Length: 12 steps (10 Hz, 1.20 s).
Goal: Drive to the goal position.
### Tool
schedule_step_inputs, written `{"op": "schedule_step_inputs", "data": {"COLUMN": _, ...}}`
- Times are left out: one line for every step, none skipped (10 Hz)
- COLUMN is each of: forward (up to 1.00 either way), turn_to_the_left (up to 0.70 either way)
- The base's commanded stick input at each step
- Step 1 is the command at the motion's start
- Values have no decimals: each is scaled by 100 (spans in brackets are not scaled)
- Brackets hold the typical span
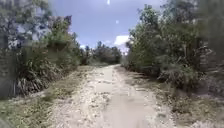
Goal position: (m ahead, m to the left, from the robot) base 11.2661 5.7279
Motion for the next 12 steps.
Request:
{"op": "schedule_step_inputs", "data": {"forward": 50, "turn_to_the_left": 1}}
{"op": "schedule_step_inputs", "data": {"forward": 50, "turn_to_the_left": 1}}
{"op": "schedule_step_inputs", "data": {"forward": 50, "turn_to_the_left": 1}}
{"op": "schedule_step_inputs", "data": {"forward": 50, "turn_to_the_left": 1}}
{"op": "schedule_step_inputs", "data": {"forward": 50, "turn_to_the_left": 1}}
{"op": "schedule_step_inputs", "data": {"forward": 50, "turn_to_the_left": 1}}
{"op": "schedule_step_inputs", "data": {"forward": 50, "turn_to_the_left": 1}}
{"op": "schedule_step_inputs", "data": {"forward": 50, "turn_to_the_left": 1}}
{"op": "schedule_step_inputs", "data": {"forward": 50, "turn_to_the_left": 1}}
{"op": "schedule_step_inputs", "data": {"forward": 50, "turn_to_the_left": 1}}
{"op": "schedule_step_inputs", "data": {"forward": 50, "turn_to_the_left": 1}}
{"op": "schedule_step_inputs", "data": {"forward": 50, "turn_to_the_left": 1}}
